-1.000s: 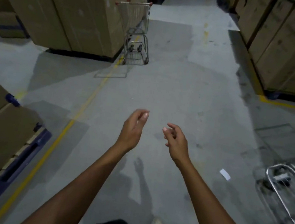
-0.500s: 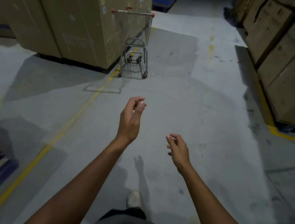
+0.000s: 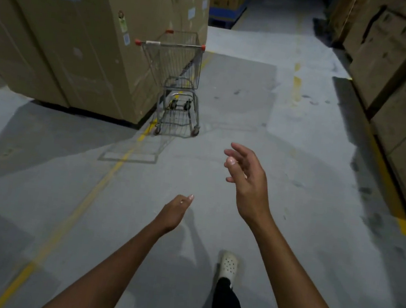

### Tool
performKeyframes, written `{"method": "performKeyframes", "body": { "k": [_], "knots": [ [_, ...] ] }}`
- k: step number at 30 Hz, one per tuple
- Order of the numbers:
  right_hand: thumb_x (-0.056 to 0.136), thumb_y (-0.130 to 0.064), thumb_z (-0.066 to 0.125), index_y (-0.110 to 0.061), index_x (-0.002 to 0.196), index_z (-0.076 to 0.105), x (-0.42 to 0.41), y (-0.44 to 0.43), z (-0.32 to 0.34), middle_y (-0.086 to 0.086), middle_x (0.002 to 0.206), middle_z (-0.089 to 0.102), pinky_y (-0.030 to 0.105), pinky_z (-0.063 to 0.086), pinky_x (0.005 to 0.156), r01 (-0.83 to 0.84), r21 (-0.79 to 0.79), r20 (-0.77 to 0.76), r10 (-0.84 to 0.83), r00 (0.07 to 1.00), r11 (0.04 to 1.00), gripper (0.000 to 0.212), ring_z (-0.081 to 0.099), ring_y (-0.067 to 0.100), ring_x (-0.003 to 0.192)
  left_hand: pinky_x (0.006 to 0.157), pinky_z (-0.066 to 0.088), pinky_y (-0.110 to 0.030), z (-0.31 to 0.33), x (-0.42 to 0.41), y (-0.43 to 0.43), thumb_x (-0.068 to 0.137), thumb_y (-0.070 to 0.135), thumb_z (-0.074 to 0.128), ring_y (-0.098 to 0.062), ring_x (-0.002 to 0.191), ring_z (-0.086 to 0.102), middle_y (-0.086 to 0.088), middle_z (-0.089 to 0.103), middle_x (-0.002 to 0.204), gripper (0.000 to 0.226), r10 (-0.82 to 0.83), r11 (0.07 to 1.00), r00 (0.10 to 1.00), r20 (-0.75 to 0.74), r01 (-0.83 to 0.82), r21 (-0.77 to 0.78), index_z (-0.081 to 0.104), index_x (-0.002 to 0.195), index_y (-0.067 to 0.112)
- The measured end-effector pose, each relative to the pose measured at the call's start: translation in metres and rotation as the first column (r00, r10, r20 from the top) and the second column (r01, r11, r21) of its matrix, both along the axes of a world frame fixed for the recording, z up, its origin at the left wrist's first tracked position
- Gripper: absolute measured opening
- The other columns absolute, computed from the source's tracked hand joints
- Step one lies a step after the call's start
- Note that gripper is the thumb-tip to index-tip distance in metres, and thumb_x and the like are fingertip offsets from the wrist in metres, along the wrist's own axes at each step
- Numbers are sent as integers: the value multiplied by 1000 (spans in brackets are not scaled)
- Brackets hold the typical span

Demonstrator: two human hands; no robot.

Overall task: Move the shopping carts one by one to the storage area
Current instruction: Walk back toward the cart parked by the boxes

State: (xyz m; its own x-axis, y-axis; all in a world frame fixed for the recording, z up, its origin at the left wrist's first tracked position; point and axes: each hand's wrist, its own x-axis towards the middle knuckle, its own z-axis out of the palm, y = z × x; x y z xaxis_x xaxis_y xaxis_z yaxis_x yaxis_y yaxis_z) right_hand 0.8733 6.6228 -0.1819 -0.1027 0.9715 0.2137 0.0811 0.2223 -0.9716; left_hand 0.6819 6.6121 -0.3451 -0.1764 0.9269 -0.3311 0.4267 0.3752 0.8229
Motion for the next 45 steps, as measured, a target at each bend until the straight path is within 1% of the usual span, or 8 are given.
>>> {"method": "performKeyframes", "body": {
  "k": [5,10,17,24,31,36,43,45],
  "knots": [
    [87,-55,57,-30,130,57,6,158,-36,-13,119,65,41,56,89,-16,-63,55,19,998,998,50,63,0,104,92,46,-38,11,6,153,98,59,45,-20,89,59,3,64,93,41,74,994,997,8,-74,82,58,93,20],
    [92,-51,60,-28,131,57,16,303,-59,-9,114,63,50,55,92,-14,-186,156,44,987,982,45,63,12,104,90,45,-32,81,16,290,98,57,43,-19,108,60,1,63,111,38,92,959,996,-13,-85,269,58,115,26],
    [92,-52,62,-25,129,58,-2,446,-107,-1,116,66,50,55,91,-16,-342,316,131,940,939,46,64,17,101,78,37,-1,162,-8,416,98,40,47,19,98,52,13,58,107,44,158,813,987,0,-131,567,53,134,15],
    [92,-50,64,-23,125,60,-66,576,-136,3,118,67,48,56,89,-57,-385,376,213,902,921,43,64,18,97,77,37,-4,109,-72,537,98,49,49,12,96,53,15,56,109,50,215,868,977,5,-193,458,50,138,19],
    [93,-47,64,-23,127,60,-174,735,-102,-7,109,65,50,56,91,-141,-292,316,234,919,946,42,65,13,98,102,30,-28,24,-171,671,97,65,37,-19,139,39,0,38,154,68,75,997,997,-24,-75,-14,34,150,22],
    [83,-59,58,-24,130,59,-243,824,-50,-9,112,64,45,57,88,-210,-180,262,253,932,961,58,64,13,104,115,31,-40,1,-240,737,94,72,36,-27,144,35,-8,32,160,80,26,981,996,-84,-42,-190,28,154,20],
    [84,-56,64,-20,129,61,-330,942,-30,-3,118,68,35,55,87,-281,-113,268,301,915,953,58,64,6,99,102,44,-35,17,-333,844,96,60,46,-25,126,53,-11,51,145,68,121,992,974,-193,-110,67,43,146,14],
    [92,-39,68,-13,128,62,-354,981,-34,2,118,68,13,43,91,-293,-76,336,301,892,953,45,64,6,95,94,43,-30,30,-359,880,93,58,48,-25,120,55,-12,54,136,66,180,969,938,-295,-118,216,49,140,11]
  ]
}}
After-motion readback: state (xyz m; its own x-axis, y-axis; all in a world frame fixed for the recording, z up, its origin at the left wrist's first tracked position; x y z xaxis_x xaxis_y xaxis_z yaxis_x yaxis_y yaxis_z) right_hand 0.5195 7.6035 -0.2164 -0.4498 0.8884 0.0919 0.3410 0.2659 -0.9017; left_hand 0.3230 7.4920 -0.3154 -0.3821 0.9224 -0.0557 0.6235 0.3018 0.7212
